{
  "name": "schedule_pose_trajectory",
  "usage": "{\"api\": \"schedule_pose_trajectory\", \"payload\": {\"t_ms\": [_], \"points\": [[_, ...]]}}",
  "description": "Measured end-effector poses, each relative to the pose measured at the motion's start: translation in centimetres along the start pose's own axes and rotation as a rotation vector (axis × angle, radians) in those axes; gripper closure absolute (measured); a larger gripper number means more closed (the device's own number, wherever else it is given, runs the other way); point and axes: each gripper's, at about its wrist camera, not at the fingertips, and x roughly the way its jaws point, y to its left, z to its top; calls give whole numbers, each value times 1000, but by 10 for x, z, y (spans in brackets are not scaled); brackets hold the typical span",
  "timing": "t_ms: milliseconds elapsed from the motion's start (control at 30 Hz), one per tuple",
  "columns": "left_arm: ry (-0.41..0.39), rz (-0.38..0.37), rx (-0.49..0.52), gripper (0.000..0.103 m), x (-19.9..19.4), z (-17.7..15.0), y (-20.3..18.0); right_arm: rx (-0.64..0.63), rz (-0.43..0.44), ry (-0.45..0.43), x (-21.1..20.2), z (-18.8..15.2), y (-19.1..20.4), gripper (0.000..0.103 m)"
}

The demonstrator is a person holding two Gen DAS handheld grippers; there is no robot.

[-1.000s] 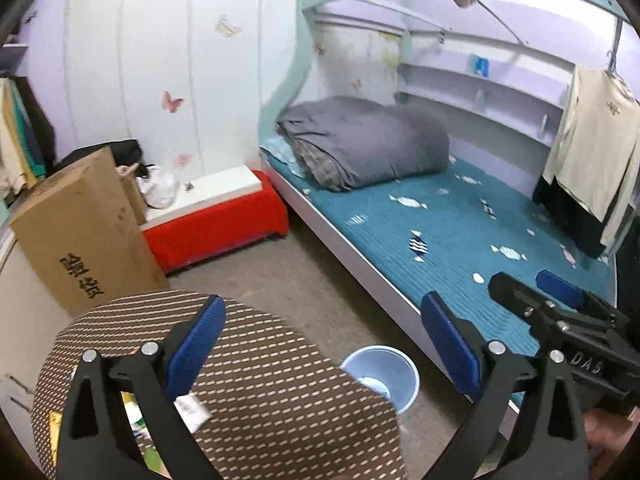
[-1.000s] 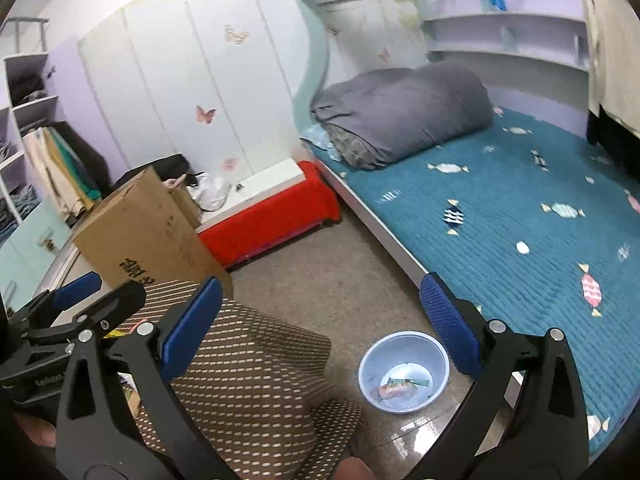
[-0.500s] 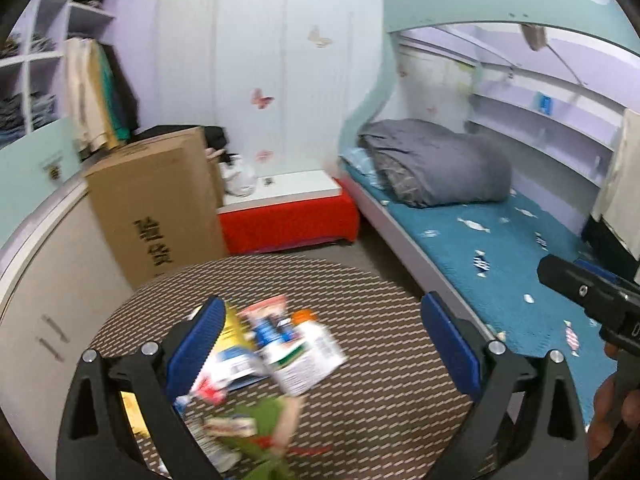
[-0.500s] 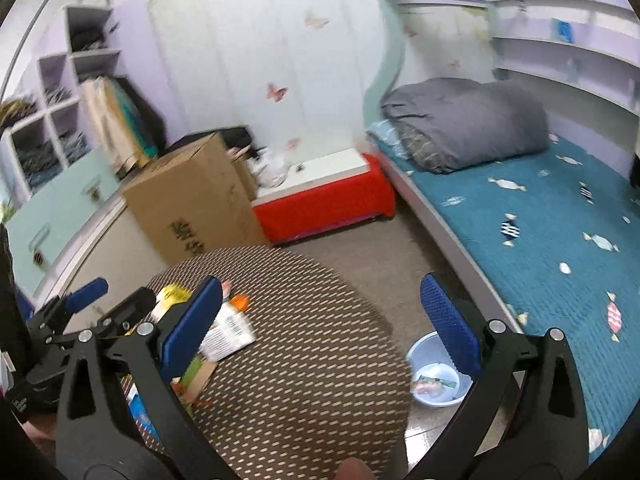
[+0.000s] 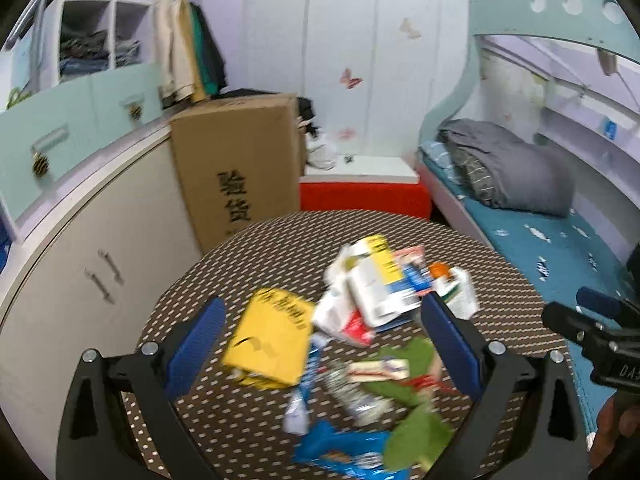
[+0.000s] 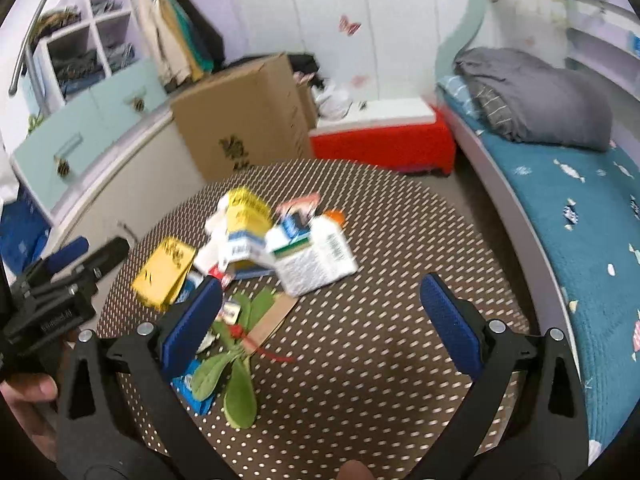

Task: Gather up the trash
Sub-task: 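Return both tools to the table, then grasp the yellow paper with the left tool while the right tool grasps the red string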

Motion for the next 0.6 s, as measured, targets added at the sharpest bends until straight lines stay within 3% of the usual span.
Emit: {"api": "schedule_pose_trajectory", "payload": {"t_ms": [233,433,467,500,533,567,600], "points": [[92,85,-23,7,43,-21,42,-33,22,71,19,-18,12,6],[196,38,19,8,96,-30,44,-38,14,99,23,-27,13,6],[217,33,19,17,105,-32,44,-40,15,104,24,-28,14,6],[232,9,11,46,110,-34,45,-45,21,114,24,-31,16,6],[252,-19,-6,50,114,-35,47,-50,26,123,26,-33,18,7],[255,-48,-32,61,114,-36,51,-55,35,135,28,-36,21,12],[252,-57,-38,62,113,-36,52,-59,52,155,32,-40,24,17]]}}
